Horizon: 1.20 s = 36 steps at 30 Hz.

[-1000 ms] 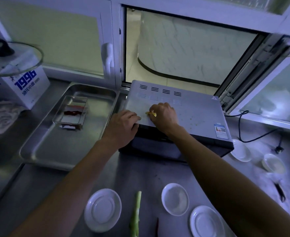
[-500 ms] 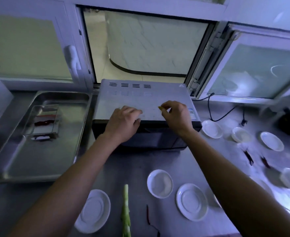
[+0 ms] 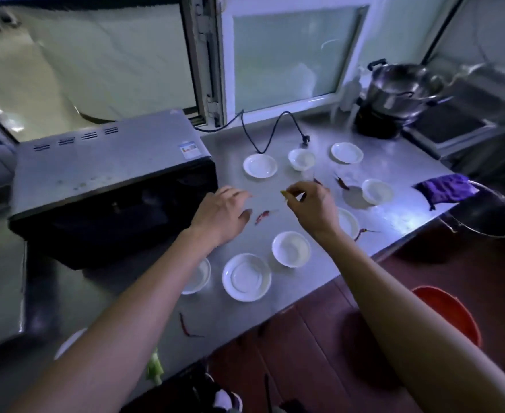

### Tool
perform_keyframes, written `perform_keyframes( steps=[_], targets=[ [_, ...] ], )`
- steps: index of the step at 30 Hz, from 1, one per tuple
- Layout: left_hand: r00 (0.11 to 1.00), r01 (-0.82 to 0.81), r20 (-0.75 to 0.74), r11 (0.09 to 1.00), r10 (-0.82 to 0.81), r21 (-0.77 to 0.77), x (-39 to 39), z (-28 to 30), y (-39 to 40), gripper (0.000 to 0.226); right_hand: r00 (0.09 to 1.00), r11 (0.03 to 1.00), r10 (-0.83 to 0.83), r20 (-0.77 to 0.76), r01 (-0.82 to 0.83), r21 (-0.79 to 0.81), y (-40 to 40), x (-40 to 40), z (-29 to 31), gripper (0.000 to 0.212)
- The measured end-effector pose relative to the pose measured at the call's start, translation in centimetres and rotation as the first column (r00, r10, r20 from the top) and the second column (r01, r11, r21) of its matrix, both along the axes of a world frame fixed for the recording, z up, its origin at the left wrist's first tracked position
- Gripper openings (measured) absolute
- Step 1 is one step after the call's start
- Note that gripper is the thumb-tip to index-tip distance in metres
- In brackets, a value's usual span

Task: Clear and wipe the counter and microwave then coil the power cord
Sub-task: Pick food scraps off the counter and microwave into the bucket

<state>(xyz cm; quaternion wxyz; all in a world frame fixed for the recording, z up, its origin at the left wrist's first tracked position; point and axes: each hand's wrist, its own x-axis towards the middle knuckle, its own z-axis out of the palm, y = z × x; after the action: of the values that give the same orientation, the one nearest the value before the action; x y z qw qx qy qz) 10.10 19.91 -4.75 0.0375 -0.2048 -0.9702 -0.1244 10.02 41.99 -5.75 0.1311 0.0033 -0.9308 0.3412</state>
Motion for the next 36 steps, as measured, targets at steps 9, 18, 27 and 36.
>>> perform_keyframes(
  steps=[9,18,27,36],
  targets=[
    [0.954,0.195,0.249,0.977,-0.168,-0.089,6.7,-4.6,17.4,0.049,0.953,0.95,-0.291,0.088,0.298,-0.094,17.2,14.5,-5.8,0.009],
    [0.849,0.461,0.351,0.878,-0.395,-0.126,10.5,-7.2,31.5,0.05,0.816,0.815,-0.558,0.148,0.573,-0.087,28.5,25.4,-9.7,0.008],
    [0.742,0.613,0.424,0.782,-0.519,-0.114,7.4,-11.3,41.5,0.051,0.698,0.711,-0.663,0.271,0.7,-0.062,34.8,25.2,-12.6,0.009],
    [0.629,0.68,0.543,0.733,-0.556,-0.038,0.9,-16.1,48.3,0.05,0.564,0.622,-0.714,0.415,0.783,0.008,40.6,20.3,-16.0,0.004]
  ],
)
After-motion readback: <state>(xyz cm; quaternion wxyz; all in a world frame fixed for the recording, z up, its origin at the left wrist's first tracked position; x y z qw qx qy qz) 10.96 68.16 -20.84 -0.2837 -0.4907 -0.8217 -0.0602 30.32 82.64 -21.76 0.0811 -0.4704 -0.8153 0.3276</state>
